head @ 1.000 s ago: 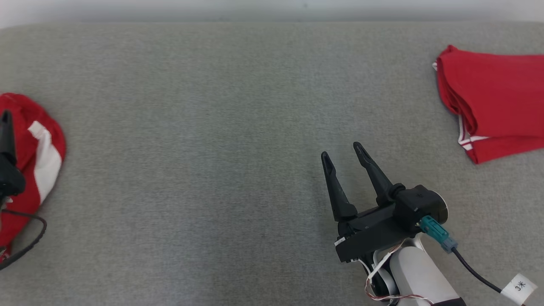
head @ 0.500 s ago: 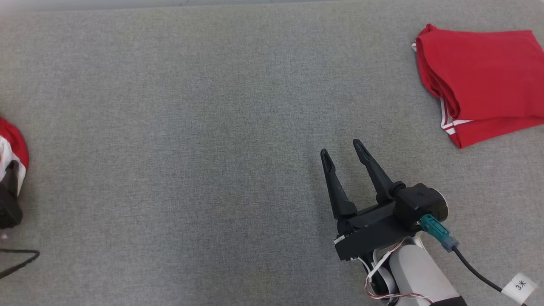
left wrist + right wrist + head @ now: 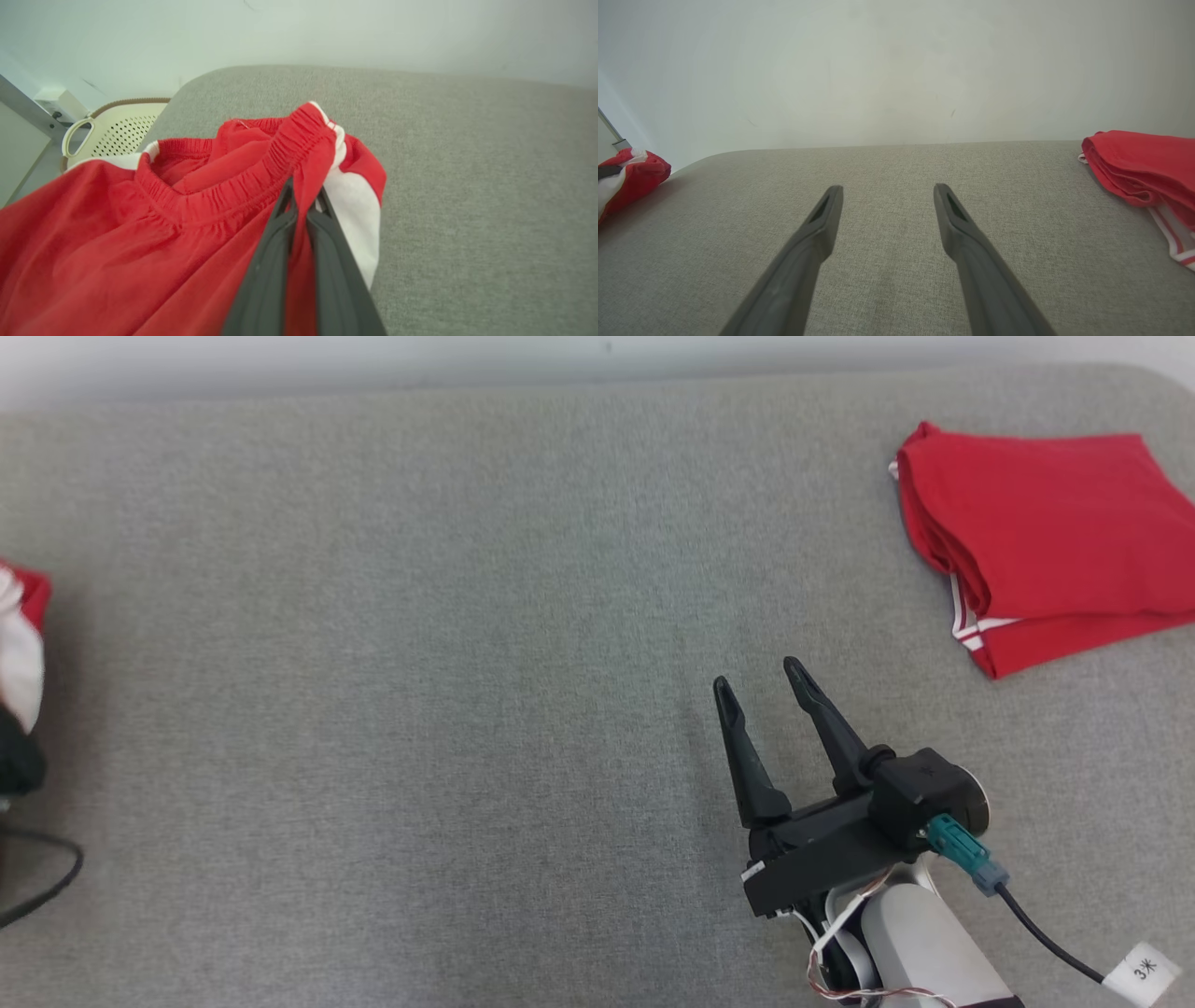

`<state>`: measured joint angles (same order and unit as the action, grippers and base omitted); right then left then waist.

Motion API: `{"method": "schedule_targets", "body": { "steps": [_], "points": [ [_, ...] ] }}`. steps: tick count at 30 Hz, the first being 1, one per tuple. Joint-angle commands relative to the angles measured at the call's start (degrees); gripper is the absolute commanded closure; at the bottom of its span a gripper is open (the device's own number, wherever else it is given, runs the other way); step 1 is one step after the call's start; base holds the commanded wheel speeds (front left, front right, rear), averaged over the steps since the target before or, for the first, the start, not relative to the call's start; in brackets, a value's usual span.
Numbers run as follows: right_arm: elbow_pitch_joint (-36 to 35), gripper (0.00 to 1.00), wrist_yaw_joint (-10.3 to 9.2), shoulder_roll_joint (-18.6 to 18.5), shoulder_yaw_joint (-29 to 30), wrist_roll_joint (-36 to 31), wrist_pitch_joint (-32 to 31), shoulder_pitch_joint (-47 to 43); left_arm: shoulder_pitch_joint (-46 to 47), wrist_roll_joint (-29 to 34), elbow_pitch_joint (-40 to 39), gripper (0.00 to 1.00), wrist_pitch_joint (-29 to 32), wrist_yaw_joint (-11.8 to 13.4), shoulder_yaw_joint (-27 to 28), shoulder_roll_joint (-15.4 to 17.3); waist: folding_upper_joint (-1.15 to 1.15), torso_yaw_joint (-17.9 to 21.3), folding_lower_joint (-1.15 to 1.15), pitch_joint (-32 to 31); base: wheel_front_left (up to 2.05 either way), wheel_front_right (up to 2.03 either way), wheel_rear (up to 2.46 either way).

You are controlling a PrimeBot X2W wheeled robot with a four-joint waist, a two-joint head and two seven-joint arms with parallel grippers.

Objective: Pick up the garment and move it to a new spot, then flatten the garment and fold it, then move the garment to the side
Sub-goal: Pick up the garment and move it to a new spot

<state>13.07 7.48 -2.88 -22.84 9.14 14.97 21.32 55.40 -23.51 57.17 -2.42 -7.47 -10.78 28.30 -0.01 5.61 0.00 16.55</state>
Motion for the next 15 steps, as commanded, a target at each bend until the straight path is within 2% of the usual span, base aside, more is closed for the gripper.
{"method": "schedule_targets", "body": {
  "steps": [1,6,15],
  "points": [
    [0.03,0.00,0.03,-0.01,0.09,0.25,0.30,-0.78,0.52,-0.18,-0.41,1.00,-0.58,0.10,-0.44,0.06,0.01,-0.75,0.00,-1.74,0.00,0.00,0.00],
    [0.21,0.00,0.03,-0.02,0.75,0.68,0.30,-2.14,2.43,-0.78,-6.63,1.00,-2.50,0.10,-5.99,-0.12,0.01,-1.24,0.00,-4.62,0.00,0.00,0.00],
    [-0.07,0.00,0.03,-0.03,1.87,2.61,0.29,-3.52,5.45,-3.08,-20.05,1.00,-0.22,0.09,-15.75,0.36,0.01,0.67,0.00,-7.11,0.00,0.00,0.00]
  ]
}}
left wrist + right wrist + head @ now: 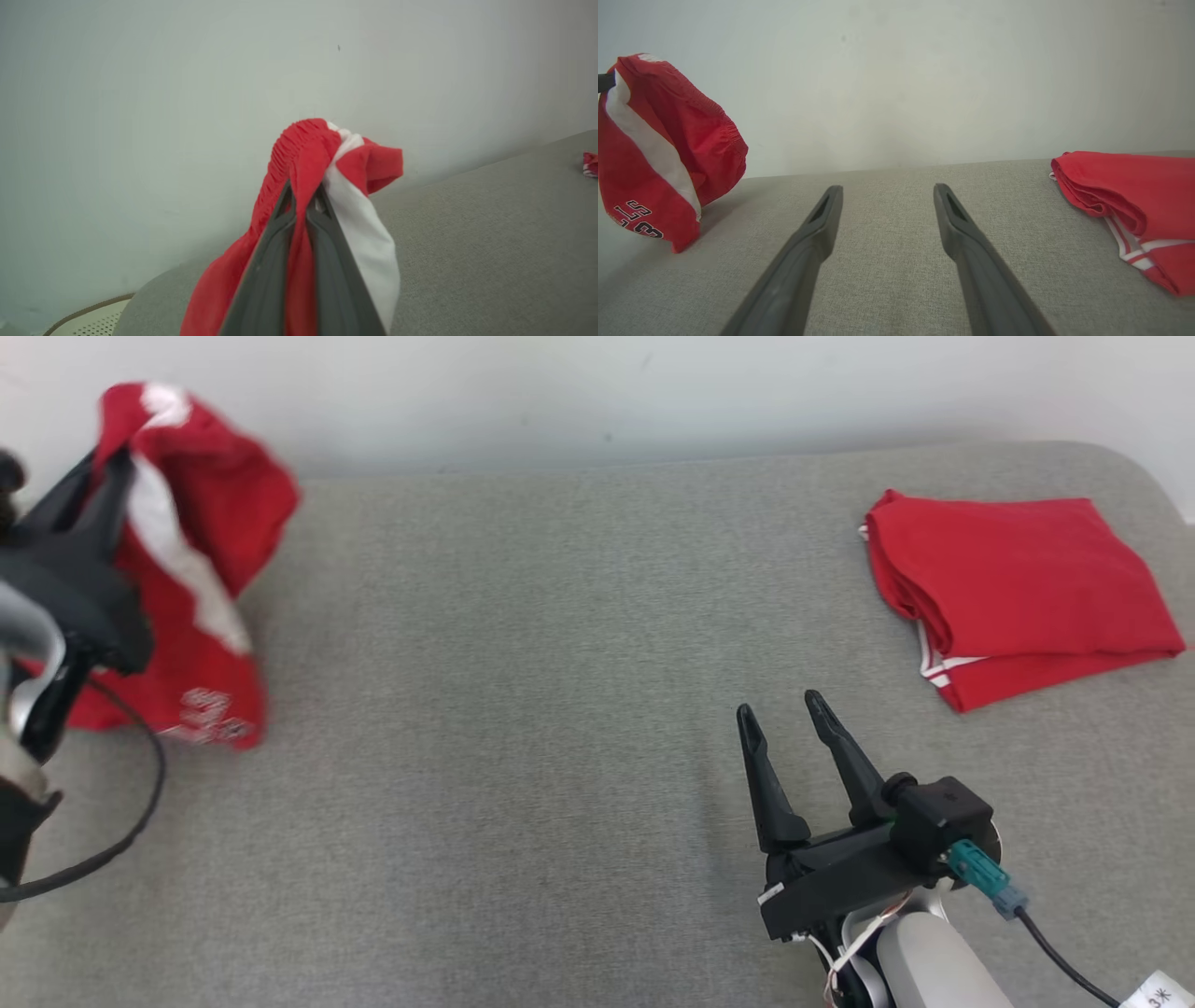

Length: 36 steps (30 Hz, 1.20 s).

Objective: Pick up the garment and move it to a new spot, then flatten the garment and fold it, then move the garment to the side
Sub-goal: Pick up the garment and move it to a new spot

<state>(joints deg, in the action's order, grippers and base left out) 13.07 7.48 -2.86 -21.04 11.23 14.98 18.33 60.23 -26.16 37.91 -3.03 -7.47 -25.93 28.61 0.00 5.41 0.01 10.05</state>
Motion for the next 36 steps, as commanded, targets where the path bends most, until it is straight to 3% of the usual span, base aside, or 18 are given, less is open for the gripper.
{"method": "schedule_targets", "body": {
  "steps": [1,19,26,36],
  "points": [
    [-0.21,0.00,0.03,-0.04,0.09,0.74,0.28,-0.56,0.95,-0.65,-2.28,1.00,0.74,0.09,-1.50,0.07,0.00,1.31,-0.01,-0.80,0.00,0.00,0.00],
    [-0.37,0.00,0.03,-0.03,0.97,2.95,0.28,-1.29,2.24,-4.14,-21.49,1.00,6.50,0.60,-10.27,-6.48,0.00,8.48,-0.01,-1.99,0.00,0.00,0.00],
    [-0.33,0.00,0.03,-0.02,1.85,2.35,0.28,-1.37,-3.50,-6.00,-23.79,1.00,3.41,4.24,-8.29,-7.33,0.00,7.97,-0.01,-1.41,0.00,0.00,0.00],
    [0.29,0.00,0.03,-0.04,2.89,0.52,0.28,-2.14,-21.52,-10.76,-28.60,1.00,-6.81,13.49,-0.45,-5.19,0.00,3.36,-0.01,-1.48,0.00,0.00,0.00]
  ]
}}
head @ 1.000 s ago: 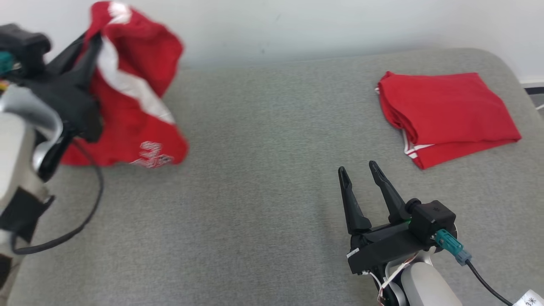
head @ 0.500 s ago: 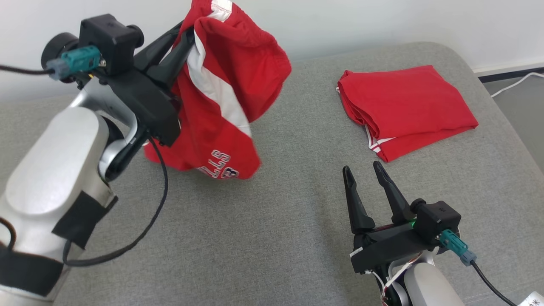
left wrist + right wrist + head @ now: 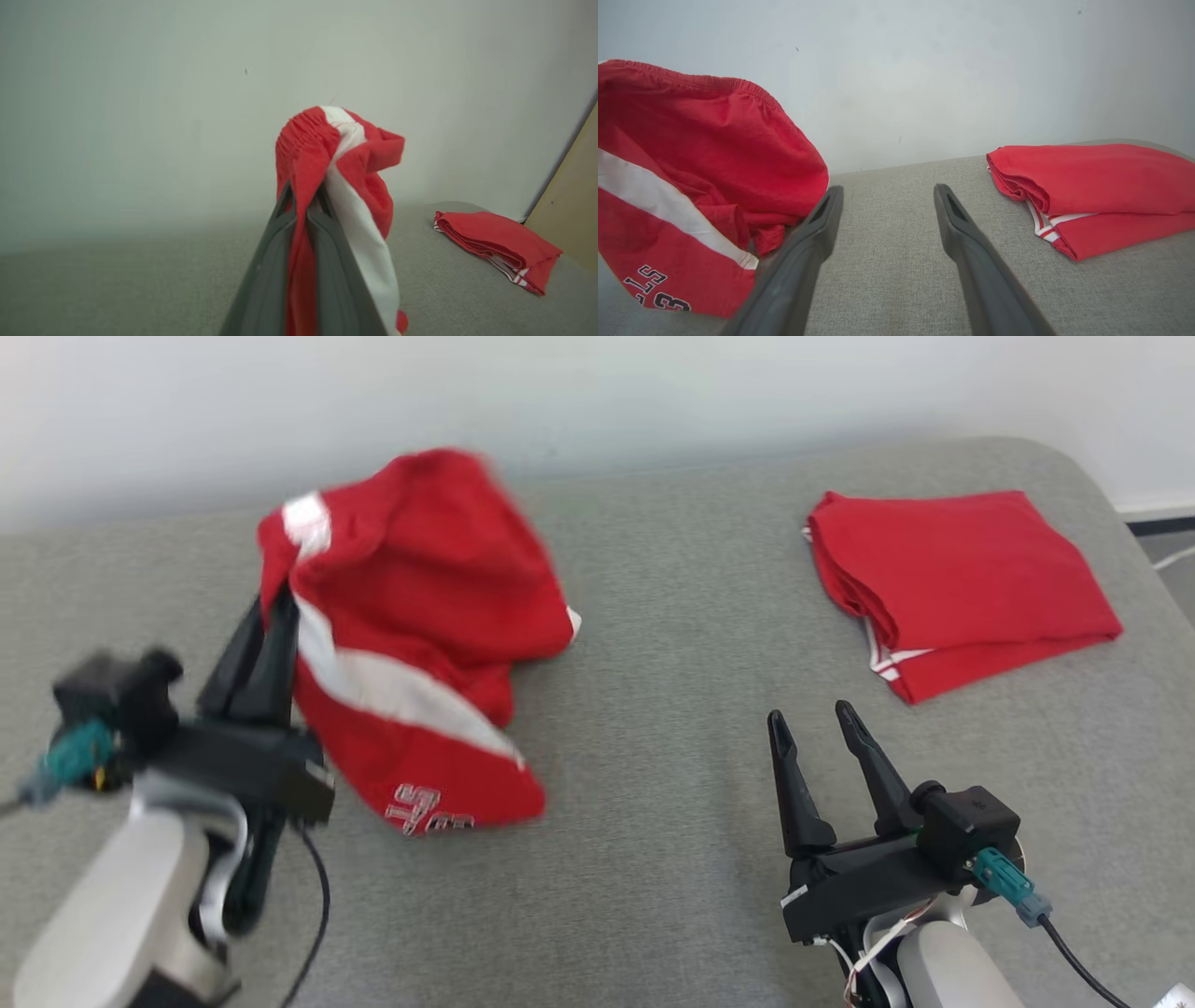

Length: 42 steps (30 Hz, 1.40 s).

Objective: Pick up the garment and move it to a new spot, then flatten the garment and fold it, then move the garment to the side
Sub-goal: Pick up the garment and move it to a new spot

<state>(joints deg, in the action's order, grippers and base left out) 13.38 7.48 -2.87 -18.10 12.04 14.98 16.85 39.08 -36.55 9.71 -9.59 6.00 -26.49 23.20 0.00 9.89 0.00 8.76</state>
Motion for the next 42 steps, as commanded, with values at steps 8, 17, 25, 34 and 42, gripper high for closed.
{"method": "schedule_targets", "body": {
  "steps": [8,17,25,34,42],
  "points": [
    [0.42,0.00,0.03,-0.03,0.58,-1.58,0.28,-1.37,-15.06,-1.77,-3.38,1.00,-5.18,5.13,4.40,-1.92,0.00,-4.02,0.00,-0.55,0.00,0.00,0.00],
    [0.86,0.00,0.03,-0.03,1.55,-2.99,0.28,-2.90,-25.88,2.04,-6.81,1.00,-5.69,5.19,11.95,-7.46,0.00,-5.82,0.00,-0.95,0.00,0.00,0.00],
    [1.64,0.00,0.03,-0.03,1.11,-3.39,0.28,-3.22,-29.97,7.73,-3.16,0.00,-5.71,2.20,15.39,-11.35,0.00,-6.94,0.00,-1.41,0.00,0.00,0.00],
    [2.50,0.00,0.03,-0.03,1.22,-3.50,0.28,-4.56,-34.12,15.82,-7.98,0.00,-5.70,0.75,21.46,-14.45,0.00,-7.80,0.00,-3.76,0.00,0.00,0.00],
    [5.46,0.00,0.03,-0.02,-0.33,-2.11,-0.24,-5.01,-37.43,24.35,-11.76,0.00,-5.67,1.20,24.58,-16.48,0.00,-8.82,0.00,-5.64,0.00,0.00,0.00]
  ]
}}
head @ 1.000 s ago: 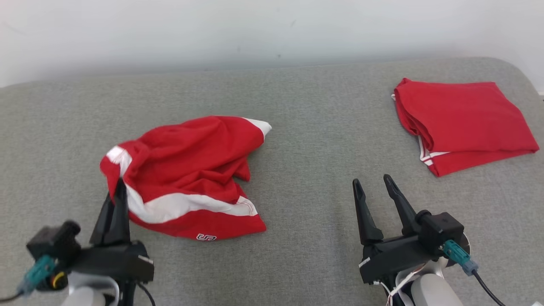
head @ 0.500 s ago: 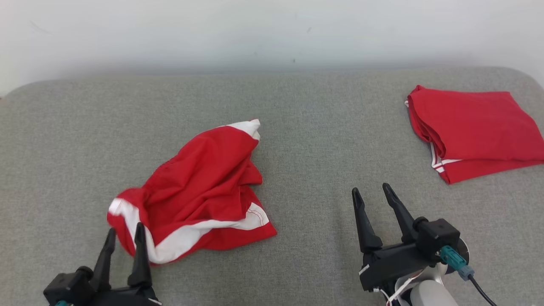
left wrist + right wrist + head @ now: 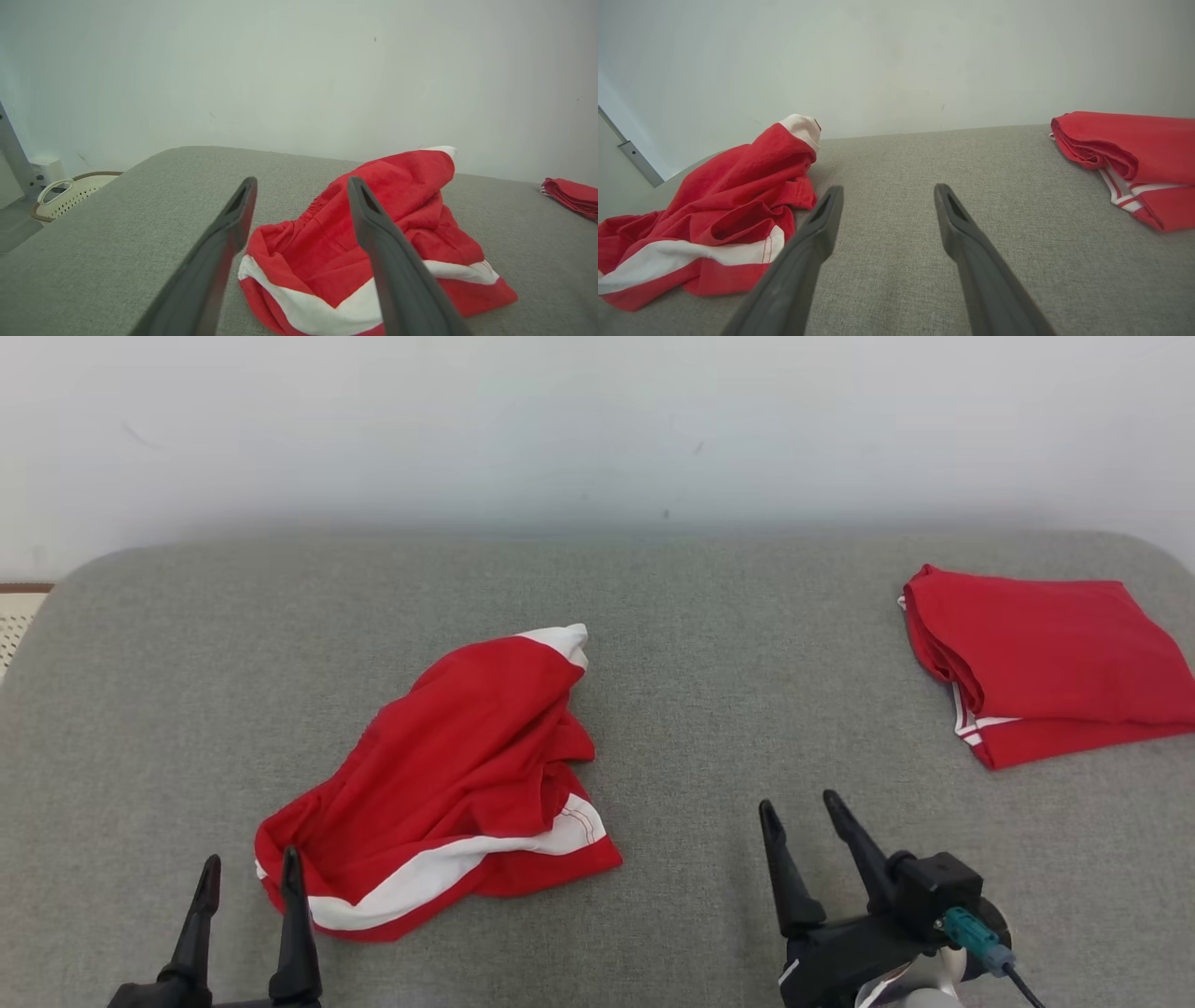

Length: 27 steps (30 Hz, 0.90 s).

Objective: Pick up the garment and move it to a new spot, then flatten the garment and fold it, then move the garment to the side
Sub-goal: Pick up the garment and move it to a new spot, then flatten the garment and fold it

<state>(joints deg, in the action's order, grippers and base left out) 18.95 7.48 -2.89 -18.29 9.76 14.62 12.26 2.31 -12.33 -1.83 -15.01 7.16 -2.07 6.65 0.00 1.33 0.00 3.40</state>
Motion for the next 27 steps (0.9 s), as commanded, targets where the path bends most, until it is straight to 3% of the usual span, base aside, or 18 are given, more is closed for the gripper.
{"method": "schedule_targets", "body": {
  "steps": [1,14,27],
  "points": [
    [0.31,0.00,0.03,0.00,-0.42,0.42,-0.14,-0.50,-1.02,0.80,-0.04,0.00,-0.24,0.12,0.34,0.00,0.00,-0.43,0.00,-0.55,0.00,0.00,0.00],
    [6.09,0.00,0.03,-1.07,-6.46,3.17,-3.34,1.78,-2.61,3.24,1.59,0.00,-0.25,-1.34,2.89,-1.71,0.00,-3.85,0.00,-3.52,0.00,0.00,0.00],
    [24.04,0.00,0.03,-1.16,-14.67,10.64,-3.16,13.95,-0.95,3.81,2.60,0.00,-0.25,-3.25,1.74,-2.94,0.00,-12.48,0.00,-3.09,0.00,0.00,0.00]
  ]
}}
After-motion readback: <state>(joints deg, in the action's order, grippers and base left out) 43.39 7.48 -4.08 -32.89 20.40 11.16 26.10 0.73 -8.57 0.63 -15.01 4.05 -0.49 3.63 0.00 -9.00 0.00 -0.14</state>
